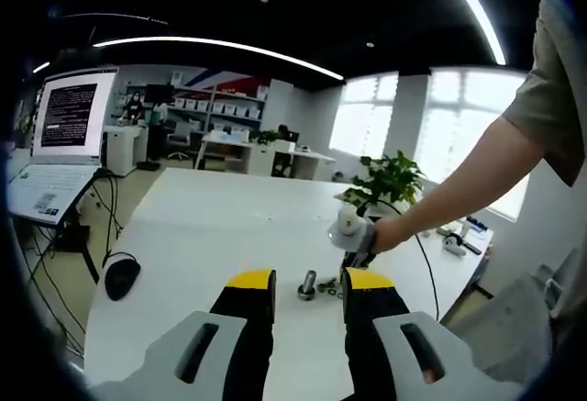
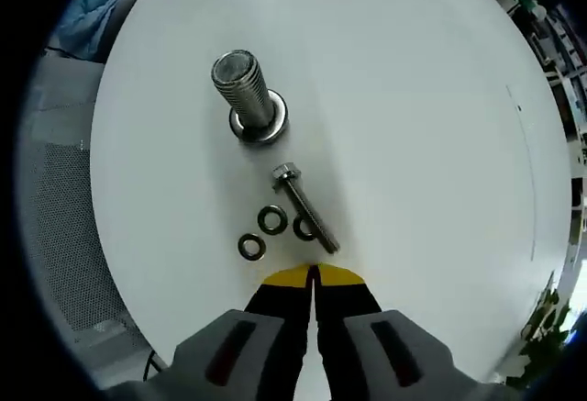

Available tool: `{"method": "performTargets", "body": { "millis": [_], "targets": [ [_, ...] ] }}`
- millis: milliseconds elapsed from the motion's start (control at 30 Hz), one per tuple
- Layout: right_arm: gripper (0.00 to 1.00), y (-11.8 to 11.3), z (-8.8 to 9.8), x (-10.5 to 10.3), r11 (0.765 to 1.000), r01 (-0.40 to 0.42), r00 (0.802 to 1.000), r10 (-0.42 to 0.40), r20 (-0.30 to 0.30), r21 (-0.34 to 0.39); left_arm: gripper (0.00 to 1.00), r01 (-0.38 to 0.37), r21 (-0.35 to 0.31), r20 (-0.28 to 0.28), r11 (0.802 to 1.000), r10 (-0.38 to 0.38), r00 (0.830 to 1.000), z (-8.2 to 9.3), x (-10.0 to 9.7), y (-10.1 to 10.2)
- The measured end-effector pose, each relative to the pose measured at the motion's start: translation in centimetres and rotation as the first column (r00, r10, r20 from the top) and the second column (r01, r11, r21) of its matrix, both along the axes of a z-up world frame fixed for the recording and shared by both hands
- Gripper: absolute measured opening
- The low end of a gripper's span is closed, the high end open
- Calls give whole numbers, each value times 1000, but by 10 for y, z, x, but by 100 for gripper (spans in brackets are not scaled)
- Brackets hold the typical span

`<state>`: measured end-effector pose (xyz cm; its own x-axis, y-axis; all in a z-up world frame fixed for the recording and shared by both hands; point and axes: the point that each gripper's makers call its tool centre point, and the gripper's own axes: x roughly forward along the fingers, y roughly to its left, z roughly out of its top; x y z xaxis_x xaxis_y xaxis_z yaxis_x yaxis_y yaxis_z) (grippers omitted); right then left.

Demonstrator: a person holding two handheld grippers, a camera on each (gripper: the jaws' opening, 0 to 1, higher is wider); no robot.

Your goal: Place the washer onto the threaded stud by aligning its center hole with the stud, sliding it down to the base, and recovering from edge contact or off-axis alignment until the washer reaches the visible bottom stop.

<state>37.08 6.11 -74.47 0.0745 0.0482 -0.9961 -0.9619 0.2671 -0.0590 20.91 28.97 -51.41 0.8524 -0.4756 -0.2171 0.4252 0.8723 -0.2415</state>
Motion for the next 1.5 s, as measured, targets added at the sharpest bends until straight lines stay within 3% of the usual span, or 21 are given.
{"method": "performTargets", "body": {
  "millis": [767, 867, 967, 1167, 1200, 1267, 1367, 1500],
  "targets": [
    [3, -1, -2, -2, 997, 72, 997, -72, -4, 39, 27, 2, -1, -3, 1000, -2, 1000, -1, 0, -1],
    [4, 0, -2, -1, 986, 158, 987, -156, -39, 59, 27, 2, -1, -3, 1000, -2, 1000, -1, 0, -1],
    [13, -4, 0, 7, 975, 208, 978, -207, -14, 75, 27, 2, -3, -3, 1000, -2, 1000, -1, 0, -1],
    [16, -1, 14, 20, 974, 193, 980, -198, 33, 119, 27, 4, -7, 0, 1000, -4, 1000, 0, 0, -2],
    [16, 2, 16, 25, 963, 227, 971, -234, 37, 145, 27, 5, -10, 1, 1000, -5, 1000, 1, 0, -2],
    [17, 9, 22, 30, 920, 339, 938, -347, 10, 196, 27, 3, -8, 1, 1000, -3, 1000, 1, 0, -1],
    [19, 17, 25, 38, 835, 486, 870, -491, -50, 256, 27, 4, -9, 2, 1000, -4, 1000, 1, 0, -1],
    [21, 18, 18, 33, 771, 593, 804, -582, -122, 231, 27, 5, -5, 3, 1000, -5, 1000, 1, 0, -1]
  ]
}}
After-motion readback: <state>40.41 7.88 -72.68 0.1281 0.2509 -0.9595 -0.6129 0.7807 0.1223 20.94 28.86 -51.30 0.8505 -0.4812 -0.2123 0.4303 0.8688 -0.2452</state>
